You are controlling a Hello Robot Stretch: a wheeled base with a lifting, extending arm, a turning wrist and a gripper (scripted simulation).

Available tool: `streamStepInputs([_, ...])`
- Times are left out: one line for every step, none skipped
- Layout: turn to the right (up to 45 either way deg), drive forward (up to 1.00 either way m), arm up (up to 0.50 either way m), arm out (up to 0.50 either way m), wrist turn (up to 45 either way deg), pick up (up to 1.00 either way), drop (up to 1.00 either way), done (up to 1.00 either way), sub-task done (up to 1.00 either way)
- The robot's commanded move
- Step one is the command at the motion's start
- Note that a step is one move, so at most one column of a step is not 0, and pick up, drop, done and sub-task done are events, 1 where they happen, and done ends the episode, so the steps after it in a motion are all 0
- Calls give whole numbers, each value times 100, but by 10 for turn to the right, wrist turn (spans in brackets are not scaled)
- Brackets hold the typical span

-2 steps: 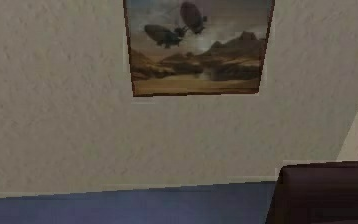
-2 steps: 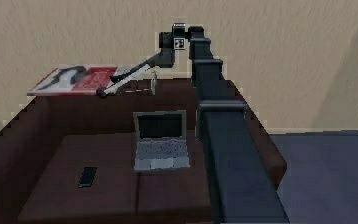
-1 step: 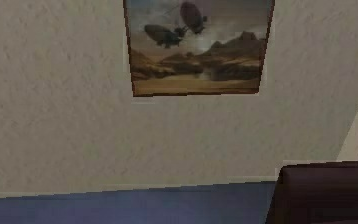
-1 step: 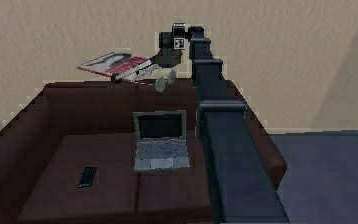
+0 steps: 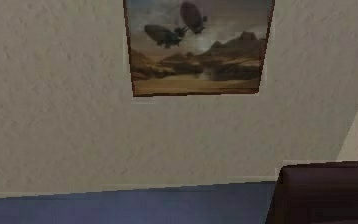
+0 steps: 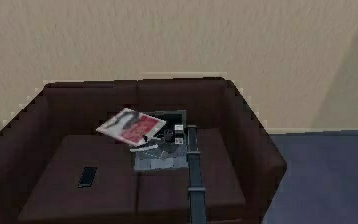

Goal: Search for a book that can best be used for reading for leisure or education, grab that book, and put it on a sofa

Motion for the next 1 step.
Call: streamStepInputs([0,0,-32,0,0,0,0,0,0])
